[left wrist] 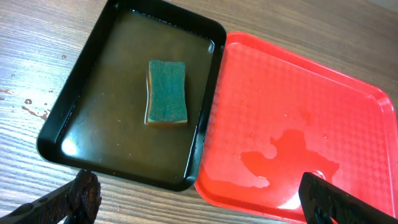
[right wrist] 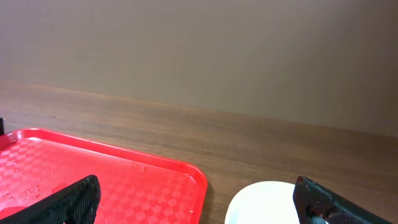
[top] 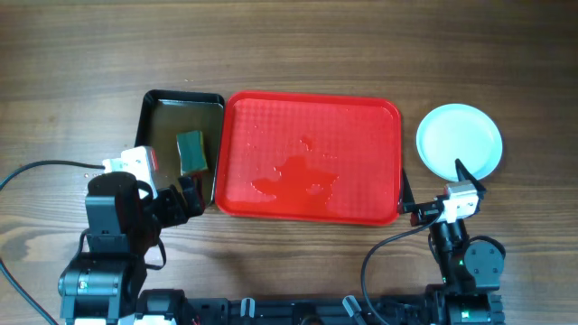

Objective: Clean dirty plates on tray and stack at the side

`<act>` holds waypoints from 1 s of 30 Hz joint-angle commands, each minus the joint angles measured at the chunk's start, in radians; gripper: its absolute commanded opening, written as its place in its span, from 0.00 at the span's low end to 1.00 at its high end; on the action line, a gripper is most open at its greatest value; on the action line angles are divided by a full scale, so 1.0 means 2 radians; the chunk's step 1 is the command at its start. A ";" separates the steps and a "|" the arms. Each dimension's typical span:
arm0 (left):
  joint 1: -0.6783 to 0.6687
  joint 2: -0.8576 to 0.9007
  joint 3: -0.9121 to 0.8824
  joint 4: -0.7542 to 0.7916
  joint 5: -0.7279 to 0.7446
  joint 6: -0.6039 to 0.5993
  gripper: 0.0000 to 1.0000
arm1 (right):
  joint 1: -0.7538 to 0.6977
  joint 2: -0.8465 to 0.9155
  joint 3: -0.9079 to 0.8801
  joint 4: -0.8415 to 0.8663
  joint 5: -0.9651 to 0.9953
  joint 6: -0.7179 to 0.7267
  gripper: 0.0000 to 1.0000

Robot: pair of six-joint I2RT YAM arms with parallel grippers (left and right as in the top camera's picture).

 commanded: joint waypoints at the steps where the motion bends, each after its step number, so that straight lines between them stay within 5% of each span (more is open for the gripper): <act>1: -0.003 0.000 -0.003 0.001 0.004 -0.003 1.00 | 0.004 -0.003 -0.001 0.002 -0.009 0.002 0.99; 11: -0.001 -0.084 -0.030 -0.011 -0.004 0.003 1.00 | 0.004 -0.003 -0.001 0.002 -0.009 0.002 0.99; 21: -0.001 -0.324 -0.258 0.192 -0.007 0.001 1.00 | 0.004 -0.003 -0.001 0.002 -0.009 0.002 1.00; 30: 0.006 -0.337 -0.380 0.466 -0.007 0.024 1.00 | 0.004 -0.003 -0.001 0.002 -0.009 0.002 1.00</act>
